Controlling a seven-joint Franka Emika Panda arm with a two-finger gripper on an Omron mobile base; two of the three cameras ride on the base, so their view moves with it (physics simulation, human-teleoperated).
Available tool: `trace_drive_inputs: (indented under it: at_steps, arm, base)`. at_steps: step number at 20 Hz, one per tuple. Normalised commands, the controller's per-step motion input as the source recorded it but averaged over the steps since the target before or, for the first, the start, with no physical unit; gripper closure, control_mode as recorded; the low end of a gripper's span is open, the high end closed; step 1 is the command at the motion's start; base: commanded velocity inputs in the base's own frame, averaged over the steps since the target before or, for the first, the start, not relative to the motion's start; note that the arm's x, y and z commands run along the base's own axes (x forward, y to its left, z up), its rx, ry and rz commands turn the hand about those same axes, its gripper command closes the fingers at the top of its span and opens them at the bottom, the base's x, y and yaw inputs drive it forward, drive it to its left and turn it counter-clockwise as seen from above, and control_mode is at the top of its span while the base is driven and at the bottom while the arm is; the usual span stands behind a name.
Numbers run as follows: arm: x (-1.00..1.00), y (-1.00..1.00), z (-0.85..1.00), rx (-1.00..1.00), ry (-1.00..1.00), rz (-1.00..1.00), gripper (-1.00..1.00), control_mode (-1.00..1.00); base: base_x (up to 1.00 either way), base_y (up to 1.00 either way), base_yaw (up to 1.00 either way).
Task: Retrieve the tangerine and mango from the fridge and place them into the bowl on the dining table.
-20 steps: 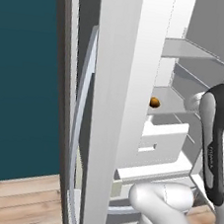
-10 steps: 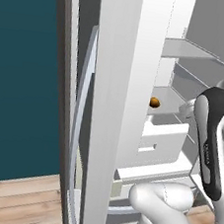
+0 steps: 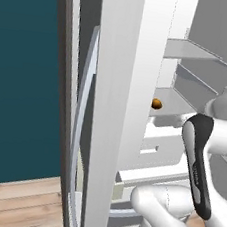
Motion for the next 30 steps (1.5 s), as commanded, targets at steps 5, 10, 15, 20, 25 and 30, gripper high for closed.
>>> trace_drive_inputs:
  at_steps: [5, 10, 15, 20, 25, 30]
  arm:
    - [0.5, 0.0, 0.0, 0.03, 0.1, 0.0, -1.0, -1.0]
    - [0.55, 0.0, 0.0, 0.04, 0.17, 0.0, -1.0, -1.0]
    - [0.54, 0.0, -0.16, 0.01, 0.0, 0.0, -1.0, -1.0]
    - [0.5, 0.0, -0.14, 0.0, 0.0, 0.0, -1.0, -1.0]
    - [0.48, 0.0, -0.14, 0.0, 0.0, 0.0, -1.0, -1.0]
    - [0.41, 0.0, -0.15, 0.0, 0.0, 0.0, -1.0, -1.0]
  base:
    - [0.0, 0.0, 0.0]
    - [0.0, 0.0, 0.0]
    - [0.0, 0.0, 0.0]
    - [0.0, 0.0, 0.0]
    - [0.0, 0.0, 0.0]
    - [0.0, 0.0, 0.0]
